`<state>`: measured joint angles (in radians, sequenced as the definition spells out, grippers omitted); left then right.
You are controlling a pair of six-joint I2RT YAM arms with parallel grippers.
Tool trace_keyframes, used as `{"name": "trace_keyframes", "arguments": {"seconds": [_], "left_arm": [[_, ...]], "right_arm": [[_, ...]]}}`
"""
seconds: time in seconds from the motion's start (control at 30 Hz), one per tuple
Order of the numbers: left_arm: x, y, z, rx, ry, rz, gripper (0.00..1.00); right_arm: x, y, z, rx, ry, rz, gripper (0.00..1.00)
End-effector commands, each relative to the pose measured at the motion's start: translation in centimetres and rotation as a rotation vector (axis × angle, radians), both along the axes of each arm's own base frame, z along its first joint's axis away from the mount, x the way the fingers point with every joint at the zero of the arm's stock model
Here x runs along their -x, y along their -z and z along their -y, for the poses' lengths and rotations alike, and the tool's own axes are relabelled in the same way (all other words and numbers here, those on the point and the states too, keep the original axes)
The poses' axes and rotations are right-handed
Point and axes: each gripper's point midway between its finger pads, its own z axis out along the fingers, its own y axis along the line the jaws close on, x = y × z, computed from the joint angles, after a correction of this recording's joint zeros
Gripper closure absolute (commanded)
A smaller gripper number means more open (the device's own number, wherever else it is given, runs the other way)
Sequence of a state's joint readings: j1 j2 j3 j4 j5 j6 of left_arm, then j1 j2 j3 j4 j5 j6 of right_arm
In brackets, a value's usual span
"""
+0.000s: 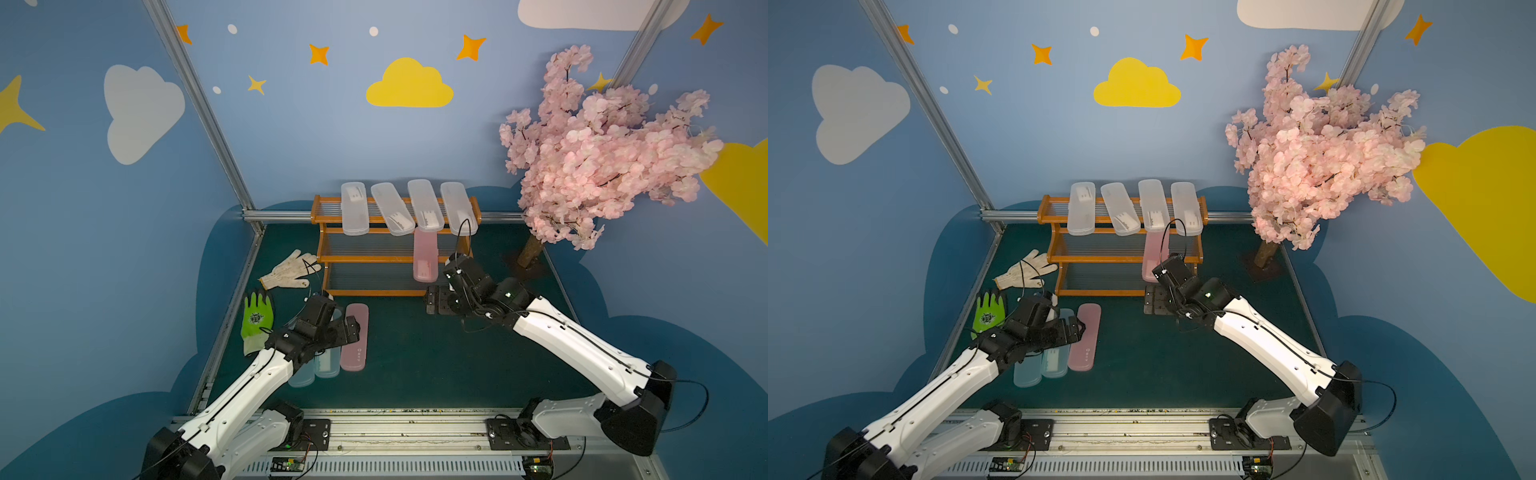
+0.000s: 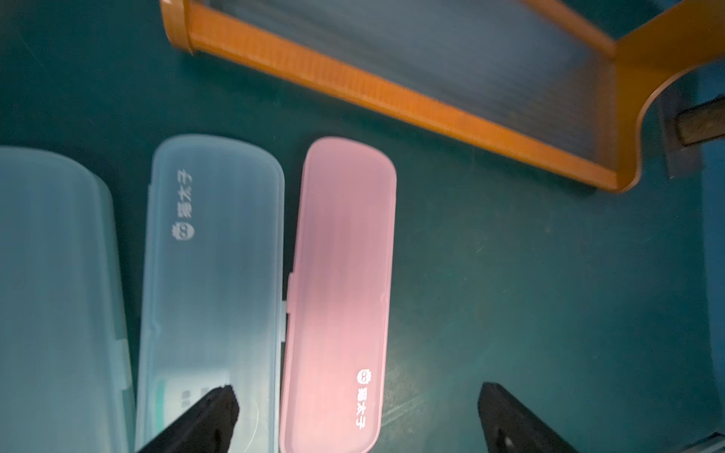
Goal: Place the pencil cases on the shelf according to color
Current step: Place the pencil case on the shelf, then pick up the pencil case from the center of the board.
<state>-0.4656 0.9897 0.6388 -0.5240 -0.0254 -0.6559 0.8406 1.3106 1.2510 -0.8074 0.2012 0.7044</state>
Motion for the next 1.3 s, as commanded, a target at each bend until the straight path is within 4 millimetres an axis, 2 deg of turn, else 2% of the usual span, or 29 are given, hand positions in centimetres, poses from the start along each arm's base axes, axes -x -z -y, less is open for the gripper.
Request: {"name": "trace_keyframes", "arguments": {"seconds": [0.0,0.17,0.27,0.33,0.53,0.67,0.8,0.9,1.0,1.1,1.27], "left_arm": [[0.5,0.9,1.0,-0.011,0.004,-0.038,0.00],[0.5,2.8,2.5,-0.100,0.039,-0.072,0.00],[0.5,3.9,2.3,-0.210,0.020,-0.106,0.00],[0.2,4.6,2.3,-0.243,0.010,-0.110,0.00],[-0.5,6.9,4.0,-0.227,0.039,-0.143,0.00],[-0.6,7.8,6.5,-0.223,0.093,-0.183,0.00],[-0.4,7.2,9.6,-0.242,0.153,-0.185,0.00],[-0.4,5.6,11.0,-0.235,0.144,-0.151,0.00],[-0.6,4.1,10.6,-0.216,0.103,-0.112,0.00],[-0.4,2.6,8.7,-0.241,0.065,-0.066,0.00],[0.5,0.5,3.2,-0.312,-0.043,-0.046,0.00]], "right_arm": [[1.5,1.3,0.3,-0.021,0.014,-0.006,0.06],[3.4,4.4,1.6,0.023,0.019,-0.050,0.06],[4.1,5.6,2.5,0.047,0.025,-0.061,0.06],[4.4,5.9,3.1,0.052,0.039,-0.061,0.06],[5.0,6.8,4.4,0.060,0.051,-0.055,0.06],[5.0,7.0,5.1,0.074,0.065,-0.037,0.06],[5.1,6.6,5.4,0.067,0.067,-0.021,0.06],[5.2,6.5,5.1,0.053,0.058,-0.024,0.05],[5.4,6.7,4.0,0.028,0.025,-0.047,0.05],[5.7,7.4,2.2,0.003,-0.031,-0.066,0.05],[6.6,8.8,-2.7,-0.017,-0.180,-0.070,0.05]]}}
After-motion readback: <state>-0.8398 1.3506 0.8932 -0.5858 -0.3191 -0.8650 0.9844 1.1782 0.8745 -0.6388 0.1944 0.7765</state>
